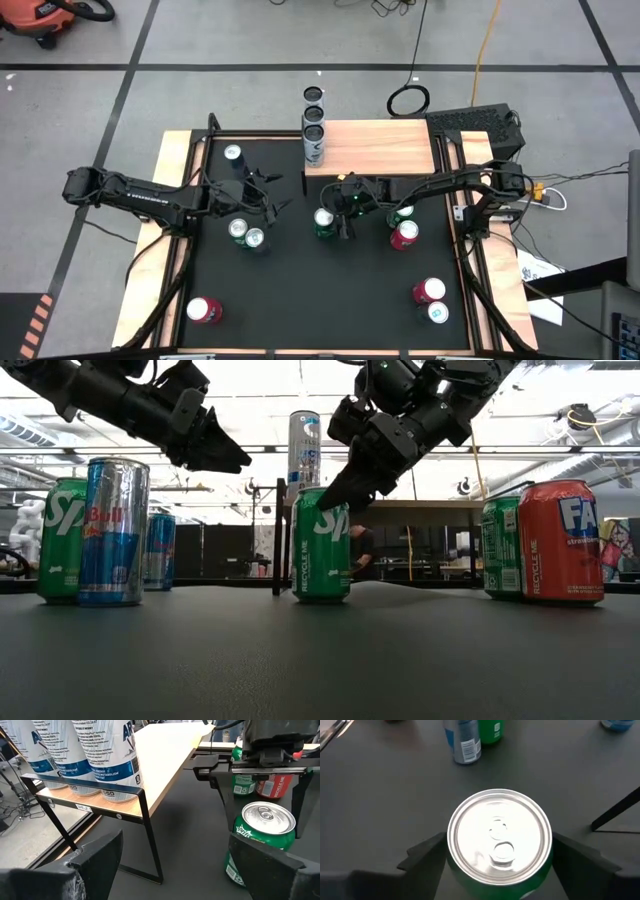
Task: Place canned beverage on shelf
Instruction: Put the middle green soda can on the shelf, then put the left green soda can on the shelf aligned with the other green soda can
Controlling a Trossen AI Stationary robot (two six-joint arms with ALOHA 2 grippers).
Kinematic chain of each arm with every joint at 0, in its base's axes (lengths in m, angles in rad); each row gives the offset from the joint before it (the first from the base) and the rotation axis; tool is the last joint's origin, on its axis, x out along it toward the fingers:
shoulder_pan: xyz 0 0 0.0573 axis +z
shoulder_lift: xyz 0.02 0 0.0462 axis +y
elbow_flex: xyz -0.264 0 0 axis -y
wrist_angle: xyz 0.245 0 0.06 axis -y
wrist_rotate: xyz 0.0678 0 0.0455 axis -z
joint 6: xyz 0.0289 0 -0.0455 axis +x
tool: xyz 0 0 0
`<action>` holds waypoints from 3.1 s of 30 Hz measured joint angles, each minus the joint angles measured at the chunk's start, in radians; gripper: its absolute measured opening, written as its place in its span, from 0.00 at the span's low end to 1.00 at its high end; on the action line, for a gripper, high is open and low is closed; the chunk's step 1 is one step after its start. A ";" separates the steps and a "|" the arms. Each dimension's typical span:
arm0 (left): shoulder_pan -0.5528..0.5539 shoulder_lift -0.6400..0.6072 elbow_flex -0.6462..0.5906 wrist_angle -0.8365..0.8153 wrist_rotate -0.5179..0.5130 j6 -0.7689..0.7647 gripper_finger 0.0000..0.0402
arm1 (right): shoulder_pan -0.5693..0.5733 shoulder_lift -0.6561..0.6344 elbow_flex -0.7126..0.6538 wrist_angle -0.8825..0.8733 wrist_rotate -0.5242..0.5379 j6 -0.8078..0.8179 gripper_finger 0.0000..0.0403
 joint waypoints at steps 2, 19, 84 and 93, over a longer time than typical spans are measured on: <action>0.000 0.000 0.000 0.000 0.000 0.000 0.91 | 0.000 0.000 0.000 0.002 0.036 0.024 0.72; 0.000 0.000 0.000 -0.007 0.000 0.001 0.91 | -0.029 -0.326 -0.001 -0.099 0.100 0.278 0.69; -0.133 -0.195 0.201 -0.592 -0.091 -0.115 0.90 | -0.429 -0.296 0.393 -0.417 0.125 0.083 0.90; -0.357 -0.265 0.339 -1.143 -0.046 -0.429 0.90 | -0.270 -0.374 0.206 -0.271 0.160 0.139 0.90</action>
